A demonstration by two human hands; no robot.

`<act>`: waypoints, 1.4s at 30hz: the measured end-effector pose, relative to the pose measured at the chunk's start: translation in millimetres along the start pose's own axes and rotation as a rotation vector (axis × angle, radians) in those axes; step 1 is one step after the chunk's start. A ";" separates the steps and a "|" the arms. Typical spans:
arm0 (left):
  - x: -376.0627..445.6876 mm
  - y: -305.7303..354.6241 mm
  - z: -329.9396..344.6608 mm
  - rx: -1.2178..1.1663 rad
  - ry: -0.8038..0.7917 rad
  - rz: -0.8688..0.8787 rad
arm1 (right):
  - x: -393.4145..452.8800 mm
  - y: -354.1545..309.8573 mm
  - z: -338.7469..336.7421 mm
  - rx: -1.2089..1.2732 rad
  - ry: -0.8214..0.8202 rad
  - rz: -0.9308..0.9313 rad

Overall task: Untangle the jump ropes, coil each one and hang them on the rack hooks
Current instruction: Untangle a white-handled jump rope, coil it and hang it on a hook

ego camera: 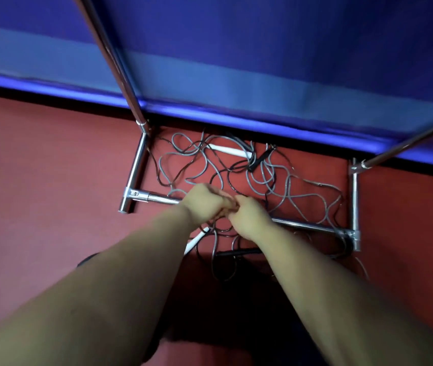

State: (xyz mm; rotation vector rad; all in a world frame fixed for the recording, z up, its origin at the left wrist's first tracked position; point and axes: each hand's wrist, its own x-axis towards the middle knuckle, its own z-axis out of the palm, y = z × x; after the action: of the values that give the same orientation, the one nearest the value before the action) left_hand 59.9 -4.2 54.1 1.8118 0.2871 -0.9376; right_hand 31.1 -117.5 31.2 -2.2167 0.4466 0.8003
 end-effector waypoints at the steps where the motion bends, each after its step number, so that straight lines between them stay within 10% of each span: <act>1: -17.5 18.4 2.0 -0.045 -0.017 0.029 | -14.2 -4.8 -14.1 -0.040 0.050 -0.004; 11: -222.0 79.6 12.4 -0.228 0.162 0.357 | -206.8 -40.0 -122.3 0.343 0.458 -0.202; 19: -249.8 83.7 23.3 0.097 -0.186 0.460 | -268.8 -59.6 -129.9 1.270 0.082 -0.233; 25: -205.8 92.6 15.3 0.107 0.333 0.538 | -234.2 -53.3 -138.2 0.606 0.252 -0.291; 31: -186.3 84.0 18.3 0.364 0.076 0.656 | -218.8 -53.6 -145.8 0.703 0.067 -0.334; 42: -172.6 99.5 -6.9 -0.816 0.379 0.237 | -210.2 -25.3 -152.3 0.107 0.161 -0.206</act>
State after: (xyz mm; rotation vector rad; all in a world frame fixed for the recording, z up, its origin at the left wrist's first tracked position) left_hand 5.9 -4.0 246.0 1.2024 0.5802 -0.2269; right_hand -50.2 -196.6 266.0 -2.1925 0.3228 0.4813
